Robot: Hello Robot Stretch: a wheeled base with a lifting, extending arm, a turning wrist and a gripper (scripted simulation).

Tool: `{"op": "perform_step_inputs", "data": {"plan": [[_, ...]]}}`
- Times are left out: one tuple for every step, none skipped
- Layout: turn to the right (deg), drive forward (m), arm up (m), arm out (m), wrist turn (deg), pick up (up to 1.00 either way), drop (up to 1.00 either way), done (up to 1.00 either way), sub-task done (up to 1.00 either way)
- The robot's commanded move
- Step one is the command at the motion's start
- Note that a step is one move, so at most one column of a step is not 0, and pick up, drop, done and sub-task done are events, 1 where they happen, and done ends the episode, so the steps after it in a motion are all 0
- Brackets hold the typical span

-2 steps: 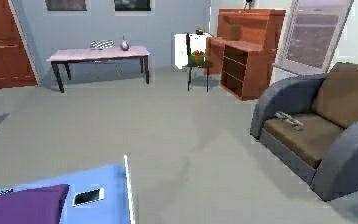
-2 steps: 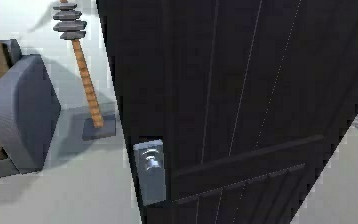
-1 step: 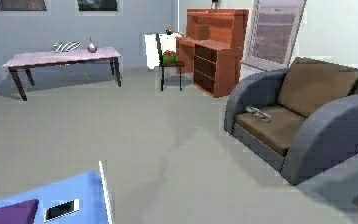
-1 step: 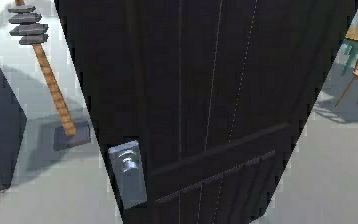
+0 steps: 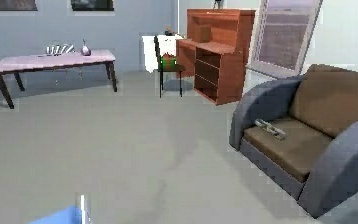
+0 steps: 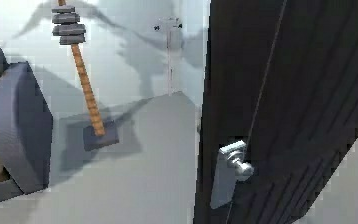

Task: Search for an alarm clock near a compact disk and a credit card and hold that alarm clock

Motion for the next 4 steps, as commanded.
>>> {"op": "perform_step_inputs", "data": {"plan": [[-12.0, 0.0, 0.0, 0.0, 0.0, 0.0, 0.0, 0.0, 0.0], [0.0, 1.0, 0.0, 0.0, 0.0, 0.0, 0.0, 0.0, 0.0], [0.0, 1.0, 0.0, 0.0, 0.0, 0.0, 0.0, 0.0, 0.0], [0.0, 1.0, 0.0, 0.0, 0.0, 0.0, 0.0, 0.0, 0.0]]}}
